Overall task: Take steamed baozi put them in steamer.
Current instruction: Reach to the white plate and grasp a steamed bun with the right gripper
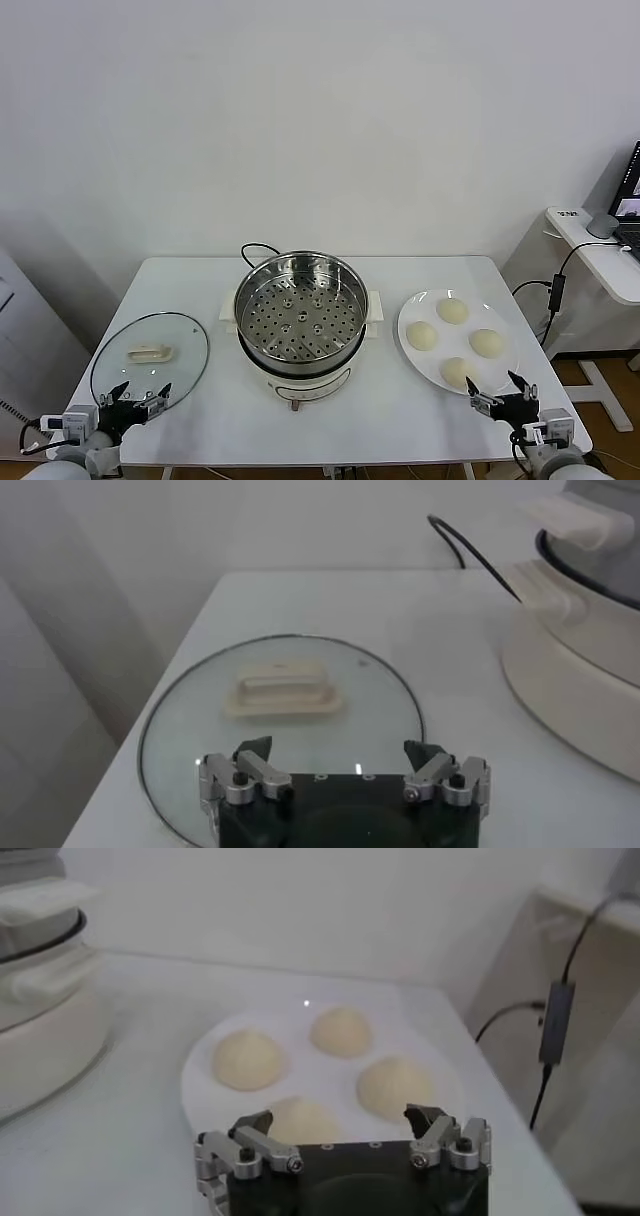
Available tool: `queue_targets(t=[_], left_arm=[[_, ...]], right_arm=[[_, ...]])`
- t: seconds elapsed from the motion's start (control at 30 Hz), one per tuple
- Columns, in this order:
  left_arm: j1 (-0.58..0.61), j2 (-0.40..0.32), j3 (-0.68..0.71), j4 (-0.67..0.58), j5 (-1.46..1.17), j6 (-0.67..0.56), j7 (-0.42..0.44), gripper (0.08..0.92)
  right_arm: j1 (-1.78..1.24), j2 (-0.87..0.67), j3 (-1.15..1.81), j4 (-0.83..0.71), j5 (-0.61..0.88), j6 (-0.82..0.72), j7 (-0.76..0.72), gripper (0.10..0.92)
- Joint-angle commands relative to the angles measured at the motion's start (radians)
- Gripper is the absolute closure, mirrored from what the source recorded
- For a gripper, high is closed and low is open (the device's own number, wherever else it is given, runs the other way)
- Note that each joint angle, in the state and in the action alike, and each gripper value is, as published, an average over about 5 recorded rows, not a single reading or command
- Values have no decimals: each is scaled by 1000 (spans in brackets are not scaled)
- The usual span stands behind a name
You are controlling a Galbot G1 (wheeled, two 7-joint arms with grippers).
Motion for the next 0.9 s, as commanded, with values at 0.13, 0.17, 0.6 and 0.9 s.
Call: queue_targets(t=[0.13,0.17,0.6,0.9], left_arm=[[2,-3,0,-6,12,1,0,177],[1,-3,-1,-7,12,1,0,177],[-1,-8,-1,-9,13,9,-2,177],[-11,-15,2,-8,14,21,-5,177]], right_arm=[[275,-172,-83,-159,-509,65,-105,203],[308,-196,-105,-182,-557,79,-120,203],[810,-350,-481,-459,-645,180,-586,203],[1231,-399,-922,-656,-479,186,-803,203]])
